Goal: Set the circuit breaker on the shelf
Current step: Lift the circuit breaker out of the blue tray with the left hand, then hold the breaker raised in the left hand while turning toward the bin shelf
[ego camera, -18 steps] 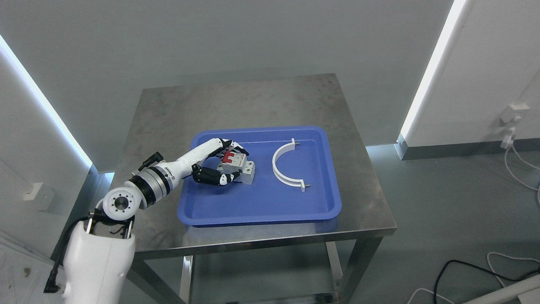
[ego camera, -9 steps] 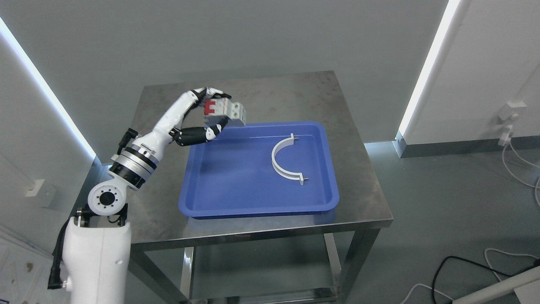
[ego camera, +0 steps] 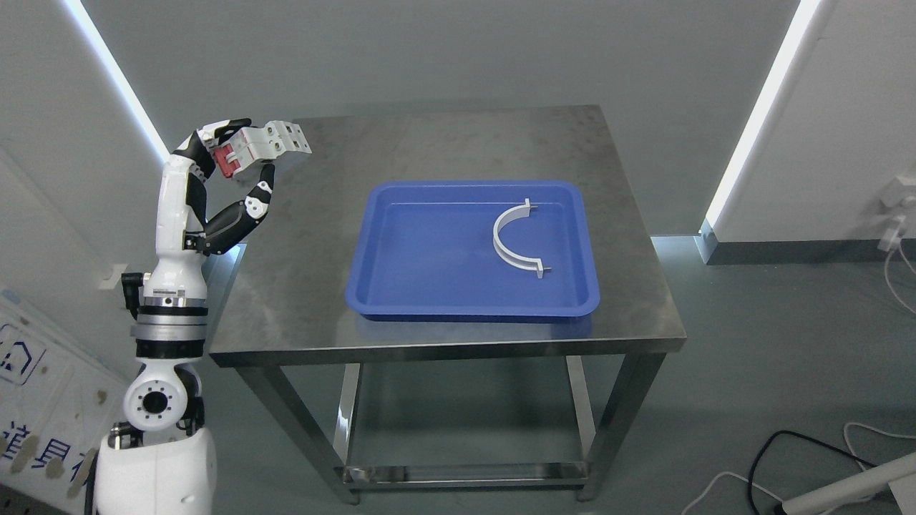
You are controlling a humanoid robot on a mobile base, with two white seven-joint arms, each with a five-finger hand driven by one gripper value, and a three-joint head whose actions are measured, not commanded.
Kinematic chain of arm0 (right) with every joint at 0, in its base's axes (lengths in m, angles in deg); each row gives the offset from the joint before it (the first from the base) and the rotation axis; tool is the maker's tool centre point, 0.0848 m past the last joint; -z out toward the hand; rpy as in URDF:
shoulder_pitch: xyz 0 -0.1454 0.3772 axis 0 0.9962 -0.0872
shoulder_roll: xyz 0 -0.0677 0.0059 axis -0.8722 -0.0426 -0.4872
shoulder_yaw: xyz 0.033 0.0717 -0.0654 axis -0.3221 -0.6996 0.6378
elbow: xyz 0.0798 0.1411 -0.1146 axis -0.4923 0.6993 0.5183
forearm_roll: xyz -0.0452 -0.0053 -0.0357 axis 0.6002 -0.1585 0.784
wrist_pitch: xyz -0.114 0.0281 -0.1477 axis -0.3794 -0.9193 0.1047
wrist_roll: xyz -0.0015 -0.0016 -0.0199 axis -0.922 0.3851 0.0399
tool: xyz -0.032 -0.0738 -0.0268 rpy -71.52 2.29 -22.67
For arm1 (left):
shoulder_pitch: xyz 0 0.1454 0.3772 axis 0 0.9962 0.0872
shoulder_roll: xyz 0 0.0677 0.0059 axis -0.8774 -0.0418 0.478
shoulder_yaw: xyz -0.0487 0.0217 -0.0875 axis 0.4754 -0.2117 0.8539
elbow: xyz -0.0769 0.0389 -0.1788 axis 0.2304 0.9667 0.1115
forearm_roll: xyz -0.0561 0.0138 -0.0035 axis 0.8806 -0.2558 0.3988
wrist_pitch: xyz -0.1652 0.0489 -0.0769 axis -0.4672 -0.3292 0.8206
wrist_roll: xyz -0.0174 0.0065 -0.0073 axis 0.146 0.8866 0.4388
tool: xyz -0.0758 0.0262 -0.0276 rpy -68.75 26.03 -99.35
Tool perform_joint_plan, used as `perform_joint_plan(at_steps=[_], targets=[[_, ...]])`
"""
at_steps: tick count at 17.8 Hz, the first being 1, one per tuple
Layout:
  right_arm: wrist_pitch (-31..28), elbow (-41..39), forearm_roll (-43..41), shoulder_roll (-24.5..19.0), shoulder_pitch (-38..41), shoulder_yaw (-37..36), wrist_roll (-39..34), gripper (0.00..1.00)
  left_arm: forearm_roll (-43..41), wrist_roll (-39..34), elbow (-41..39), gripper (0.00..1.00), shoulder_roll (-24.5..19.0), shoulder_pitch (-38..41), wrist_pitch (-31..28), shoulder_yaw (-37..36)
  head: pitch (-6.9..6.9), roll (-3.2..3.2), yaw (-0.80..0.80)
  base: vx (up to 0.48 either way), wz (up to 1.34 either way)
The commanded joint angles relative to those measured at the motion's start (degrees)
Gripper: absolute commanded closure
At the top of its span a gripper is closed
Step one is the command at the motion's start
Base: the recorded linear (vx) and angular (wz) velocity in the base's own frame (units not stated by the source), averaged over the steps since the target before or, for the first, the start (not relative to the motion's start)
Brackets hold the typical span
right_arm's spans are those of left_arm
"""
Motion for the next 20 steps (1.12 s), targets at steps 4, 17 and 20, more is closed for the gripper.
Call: perform_joint_plan(at_steps=[4,17,20], targets=[[-3.73,0.0,0.0,1.0,0.01,1.14,0.03,0.0,1.5,-0.18,-5.54,0.9,0.66,5.87,1.81,4.84,0.0,0.0,0.0,-0.203,0.1],[-3.73,0.0,0.0,1.0,0.01,1.14,0.03,0.0,1.67,-0.18,-5.8,0.9,0.66,6.31,2.95,5.54,0.0,0.0,0.0,-0.296,-0.05],[-3.73,0.0,0.0,1.0,0.01,1.14,0.03,0.0,1.67,-0.09,-5.89,0.9,0.66,6.31,3.57,5.37,0.0,0.0,0.0,-0.343,0.16]])
